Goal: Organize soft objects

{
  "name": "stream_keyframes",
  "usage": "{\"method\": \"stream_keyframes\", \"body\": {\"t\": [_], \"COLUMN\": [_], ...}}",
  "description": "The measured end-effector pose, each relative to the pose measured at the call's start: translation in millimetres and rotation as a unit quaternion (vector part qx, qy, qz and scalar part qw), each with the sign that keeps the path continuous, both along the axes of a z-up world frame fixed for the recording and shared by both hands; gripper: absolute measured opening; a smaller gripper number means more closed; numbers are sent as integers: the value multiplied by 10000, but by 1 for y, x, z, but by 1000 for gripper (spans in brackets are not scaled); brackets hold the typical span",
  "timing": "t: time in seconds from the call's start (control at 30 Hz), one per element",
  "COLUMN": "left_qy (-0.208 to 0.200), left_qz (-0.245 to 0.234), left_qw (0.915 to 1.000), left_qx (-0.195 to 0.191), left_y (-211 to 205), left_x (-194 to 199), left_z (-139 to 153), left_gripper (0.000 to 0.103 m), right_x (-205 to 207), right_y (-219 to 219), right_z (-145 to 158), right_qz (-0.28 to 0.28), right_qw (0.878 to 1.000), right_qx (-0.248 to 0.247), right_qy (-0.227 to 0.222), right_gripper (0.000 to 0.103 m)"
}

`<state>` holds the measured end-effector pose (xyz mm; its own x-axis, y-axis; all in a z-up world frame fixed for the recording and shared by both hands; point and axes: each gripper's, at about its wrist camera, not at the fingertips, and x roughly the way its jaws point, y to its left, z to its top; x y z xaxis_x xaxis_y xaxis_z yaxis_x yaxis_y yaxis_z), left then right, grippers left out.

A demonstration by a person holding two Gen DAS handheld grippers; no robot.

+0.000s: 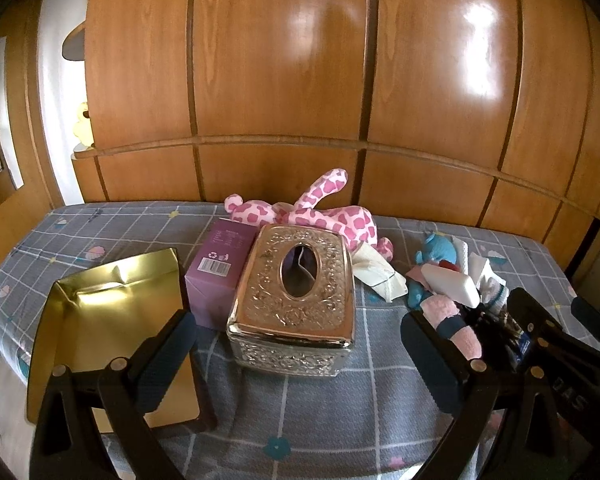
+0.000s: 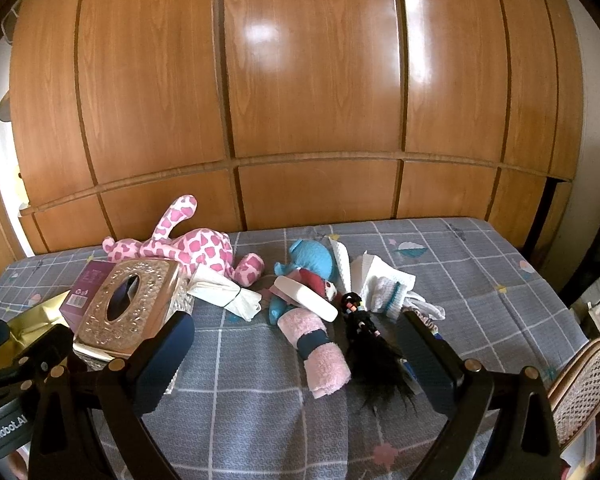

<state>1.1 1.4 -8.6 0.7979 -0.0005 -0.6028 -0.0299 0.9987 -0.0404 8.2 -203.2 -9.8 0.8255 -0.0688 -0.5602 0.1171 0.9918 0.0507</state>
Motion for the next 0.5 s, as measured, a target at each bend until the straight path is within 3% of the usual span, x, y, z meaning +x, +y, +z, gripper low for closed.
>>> {"method": "stream_keyframes", "body": {"t": [0.5], "left_qy": [75], "left_qz": [-90], "left_qw": [9999], "left_qx": [23], "left_y": [-7], "left_x": [2], "left_z": [-2], "left_gripper": [102], "right_x": [-1], "right_y": [-6], "right_z": [0], "right_qz": [-99], "right_qw": [9999], "right_qx": [20], "right_qy": [-10], "right_gripper": [102]}}
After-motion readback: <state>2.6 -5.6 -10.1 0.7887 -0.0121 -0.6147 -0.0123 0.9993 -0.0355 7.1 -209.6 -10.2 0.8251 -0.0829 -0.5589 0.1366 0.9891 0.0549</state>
